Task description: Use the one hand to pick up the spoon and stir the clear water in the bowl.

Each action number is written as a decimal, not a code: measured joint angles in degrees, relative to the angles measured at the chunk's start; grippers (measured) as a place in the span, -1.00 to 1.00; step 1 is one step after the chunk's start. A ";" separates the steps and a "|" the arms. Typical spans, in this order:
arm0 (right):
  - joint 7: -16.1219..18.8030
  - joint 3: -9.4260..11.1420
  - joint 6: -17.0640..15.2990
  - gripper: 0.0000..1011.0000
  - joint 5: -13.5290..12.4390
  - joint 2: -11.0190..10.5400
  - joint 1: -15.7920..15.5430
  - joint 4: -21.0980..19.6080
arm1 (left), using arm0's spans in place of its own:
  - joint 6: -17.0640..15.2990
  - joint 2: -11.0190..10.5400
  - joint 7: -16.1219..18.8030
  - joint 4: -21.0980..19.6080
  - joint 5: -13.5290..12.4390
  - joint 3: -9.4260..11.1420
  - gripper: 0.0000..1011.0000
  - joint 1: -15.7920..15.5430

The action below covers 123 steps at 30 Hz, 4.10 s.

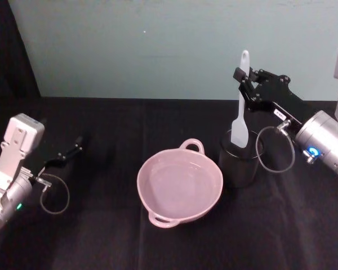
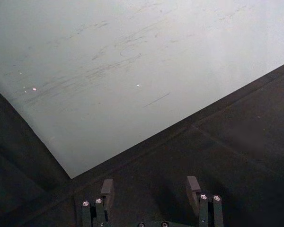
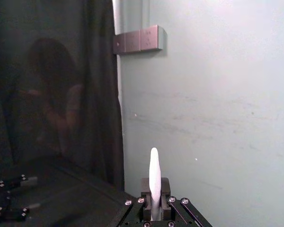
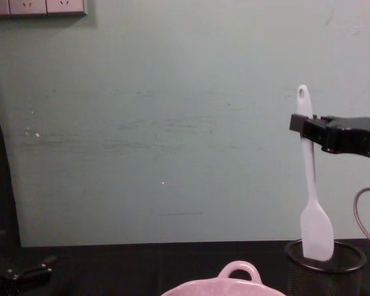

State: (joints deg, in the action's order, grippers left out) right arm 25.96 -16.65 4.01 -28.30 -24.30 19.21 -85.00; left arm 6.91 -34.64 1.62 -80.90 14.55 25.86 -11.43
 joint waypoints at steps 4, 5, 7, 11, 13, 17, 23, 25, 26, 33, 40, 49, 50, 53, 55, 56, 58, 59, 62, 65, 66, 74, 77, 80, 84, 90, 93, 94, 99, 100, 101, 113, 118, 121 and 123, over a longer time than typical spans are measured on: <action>0.60 0.11 0.92 -0.76 -0.22 0.52 0.15 2.24 | 0.00 0.00 0.00 0.00 0.00 0.00 0.99 0.00; 0.74 0.11 1.12 -0.76 -0.27 0.64 0.17 2.62 | 0.00 0.00 0.00 0.00 0.00 0.00 0.99 0.00; 1.02 0.11 1.52 -0.76 -0.37 0.83 0.20 3.38 | 0.00 0.00 0.00 0.00 0.00 0.00 0.99 0.00; 1.91 -0.16 2.45 -0.76 -0.61 1.56 0.27 5.79 | 0.00 0.00 0.00 0.00 0.00 0.00 0.99 0.00; 2.20 -0.24 2.59 -0.76 -0.84 1.82 0.27 6.56 | 0.00 0.00 0.00 0.00 0.00 0.00 0.99 0.00; 2.94 -0.39 2.82 -0.76 -1.54 2.45 0.26 8.40 | 0.00 0.00 0.00 0.00 0.00 0.00 0.99 0.00; 3.58 -0.44 3.04 -0.76 -2.37 3.13 0.46 11.32 | 0.00 0.00 0.00 0.00 0.00 0.00 0.99 0.00; 3.96 -0.20 3.06 -0.76 -3.12 3.42 0.57 12.32 | 0.00 0.00 0.00 0.00 0.00 0.00 0.99 0.00; 3.96 -0.20 3.06 -0.76 -3.12 3.42 0.57 12.32 | 0.00 0.00 0.00 0.00 0.00 0.00 0.99 0.00; 4.89 0.31 3.00 -0.76 -5.06 3.95 0.63 13.40 | 0.00 0.00 0.00 0.00 0.00 0.00 0.99 0.00; 5.20 0.50 2.42 -0.76 -6.49 4.24 0.67 13.94 | 0.00 0.00 0.00 0.00 0.00 0.00 0.99 0.00; 5.26 1.70 -0.28 -0.76 -10.42 4.76 1.13 16.13 | 0.00 0.00 0.00 0.00 0.00 0.00 0.99 0.00; 5.55 1.91 -0.75 -0.76 -11.37 4.86 1.22 16.55 | 0.00 0.00 0.00 0.00 0.00 0.00 0.99 0.00; 6.26 2.29 -1.39 -0.76 -13.40 5.11 1.35 17.38 | 0.00 0.00 0.00 0.00 0.00 0.00 0.99 0.00; 6.54 2.36 -1.59 -0.76 -14.18 5.16 1.41 17.64 | 0.00 0.00 0.00 0.00 0.00 0.00 0.99 0.00; 6.65 2.38 -1.67 -0.76 -14.49 5.19 1.44 17.76 | 0.00 0.00 0.00 0.00 0.00 0.00 0.99 0.00; 6.94 2.35 -1.92 -0.76 -15.32 5.22 1.65 18.21 | 0.00 0.00 0.00 0.00 0.00 0.00 0.99 0.00; 7.05 2.32 -2.04 -0.73 -15.64 5.22 1.74 18.40 | 0.00 0.00 0.00 0.00 0.00 0.00 0.99 0.00; 7.45 2.10 -2.74 -0.57 -16.74 5.21 2.18 19.25 | 0.00 0.00 0.00 0.00 0.00 0.00 0.99 0.00; 7.66 1.72 -3.47 -0.35 -17.44 4.98 2.61 19.91 | 0.00 0.00 0.00 0.00 0.00 0.00 0.99 0.00; 7.66 1.61 -3.61 -0.30 -17.57 4.88 2.70 20.00 | 0.00 0.00 0.00 0.00 0.00 0.00 0.99 0.00; 7.09 0.70 -4.04 0.17 -17.95 3.57 2.54 20.25 | 0.00 0.00 0.00 0.00 0.00 0.00 0.99 0.00; 6.83 0.65 -4.04 0.35 -18.04 3.07 2.19 20.24 | 0.00 0.00 0.00 0.00 0.00 0.00 0.99 0.00; 6.51 0.56 -4.14 0.52 -18.10 2.53 1.71 19.86 | 0.00 0.00 0.00 0.00 0.00 0.00 0.99 0.00; 5.79 0.53 -4.27 0.77 -18.09 1.57 0.49 18.09 | 0.00 0.00 0.00 0.00 0.00 0.00 0.99 0.00; 2.83 0.56 -4.02 0.98 -15.89 -1.61 -3.26 11.39 | 0.00 0.00 0.00 0.00 0.00 0.00 0.99 0.00; 0.08 0.97 -3.58 0.98 -13.45 -3.61 -5.52 7.28 | 0.00 0.00 0.00 0.00 0.00 0.00 0.99 0.00; -0.59 1.21 -3.47 0.98 -12.86 -4.04 -6.01 6.40 | 0.00 0.00 0.00 0.00 0.00 0.00 0.99 0.00; -4.95 2.95 -2.45 0.98 -8.66 -6.10 -8.76 2.25 | 0.00 0.00 0.00 0.00 0.00 0.00 0.99 0.00; -5.71 3.13 -2.23 0.98 -7.82 -6.32 -9.06 1.85 | 0.00 0.00 0.00 0.00 0.00 0.00 0.99 0.00; -6.54 3.26 -2.00 0.98 -6.82 -6.50 -9.29 1.49 | 0.00 0.00 0.00 0.00 0.00 0.00 0.99 0.00; -15.82 1.96 -4.29 0.98 6.64 -7.46 -8.88 2.67 | 0.00 0.00 0.00 0.00 0.00 0.00 0.99 0.00; -15.88 1.25 -5.07 0.98 8.78 -6.64 -7.73 5.97 | 0.00 0.00 0.00 0.00 0.00 0.00 0.99 0.00; -15.69 1.05 -5.10 0.98 9.52 -6.06 -7.37 7.25 | 0.00 0.00 0.00 0.00 0.00 0.00 0.99 0.00; -15.47 0.83 -5.11 0.98 10.23 -5.64 -7.09 7.95 | 0.00 0.00 0.00 0.00 0.00 0.00 0.99 0.00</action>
State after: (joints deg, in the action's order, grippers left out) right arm 10.49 -15.82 -1.10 -18.08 -29.94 12.12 -77.06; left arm 6.91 -34.65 1.62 -80.90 14.55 25.86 -11.43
